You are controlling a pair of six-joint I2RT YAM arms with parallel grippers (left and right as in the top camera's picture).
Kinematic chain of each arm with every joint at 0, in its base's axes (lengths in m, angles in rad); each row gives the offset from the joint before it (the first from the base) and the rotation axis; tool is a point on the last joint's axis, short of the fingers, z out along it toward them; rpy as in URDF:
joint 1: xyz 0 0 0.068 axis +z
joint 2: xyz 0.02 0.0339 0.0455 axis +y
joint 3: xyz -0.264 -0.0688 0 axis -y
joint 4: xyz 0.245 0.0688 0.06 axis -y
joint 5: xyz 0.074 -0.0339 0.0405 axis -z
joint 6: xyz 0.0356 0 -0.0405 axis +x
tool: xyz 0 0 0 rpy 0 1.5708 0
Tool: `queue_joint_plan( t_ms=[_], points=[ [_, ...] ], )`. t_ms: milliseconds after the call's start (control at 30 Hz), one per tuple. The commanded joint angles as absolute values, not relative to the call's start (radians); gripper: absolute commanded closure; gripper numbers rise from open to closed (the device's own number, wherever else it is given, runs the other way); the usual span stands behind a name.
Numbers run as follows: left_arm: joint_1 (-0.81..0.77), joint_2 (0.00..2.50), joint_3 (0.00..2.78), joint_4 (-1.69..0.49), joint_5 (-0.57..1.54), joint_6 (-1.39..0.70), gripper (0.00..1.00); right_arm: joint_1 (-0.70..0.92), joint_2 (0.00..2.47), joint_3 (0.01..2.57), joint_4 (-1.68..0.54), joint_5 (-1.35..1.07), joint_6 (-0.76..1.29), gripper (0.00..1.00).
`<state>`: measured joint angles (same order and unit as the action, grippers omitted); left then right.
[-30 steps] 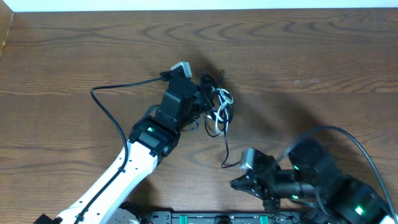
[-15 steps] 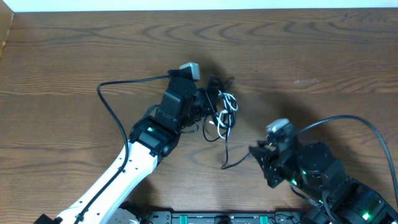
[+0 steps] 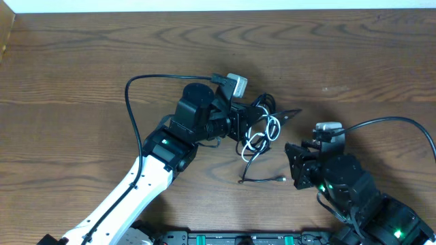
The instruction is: Untangle cables
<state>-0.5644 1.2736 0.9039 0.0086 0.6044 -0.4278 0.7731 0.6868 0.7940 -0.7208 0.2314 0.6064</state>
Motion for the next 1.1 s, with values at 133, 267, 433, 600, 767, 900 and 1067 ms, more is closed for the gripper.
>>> queue_joint_plan(
  t_ms=[133, 267, 433, 600, 767, 900, 1067],
  points=[
    [-0.561, 1.274, 0.92, 0.029, 0.656, -0.401, 0.92, 0.785, 0.717, 0.804, -0.717, 0.131, 0.658, 0.62],
    [-0.561, 1.274, 0.92, 0.038, 0.654, -0.401, 0.92, 0.785, 0.737, 0.804, -0.701, 0.049, 0.657, 0.63],
    [-0.561, 1.274, 0.92, 0.048, 0.636, -0.402, 0.92, 0.786, 0.752, 0.804, -0.683, -0.045, 0.634, 0.65],
    [-0.561, 1.274, 0.92, 0.078, 0.636, -0.485, 0.92, 0.787, 0.794, 0.804, -0.626, -0.192, 0.541, 0.59],
    [-0.561, 1.274, 0.92, 0.093, 0.635, -0.597, 0.92, 0.787, 0.876, 0.804, -0.559, -0.253, 0.461, 0.57],
    [-0.561, 1.274, 0.92, 0.093, 0.636, -0.691, 0.92, 0.787, 0.965, 0.804, -0.529, -0.254, 0.415, 0.58],
    [-0.561, 1.274, 0.92, 0.093, 0.629, -0.745, 0.92, 0.787, 1.051, 0.804, -0.506, -0.323, 0.359, 0.99]
  ],
)
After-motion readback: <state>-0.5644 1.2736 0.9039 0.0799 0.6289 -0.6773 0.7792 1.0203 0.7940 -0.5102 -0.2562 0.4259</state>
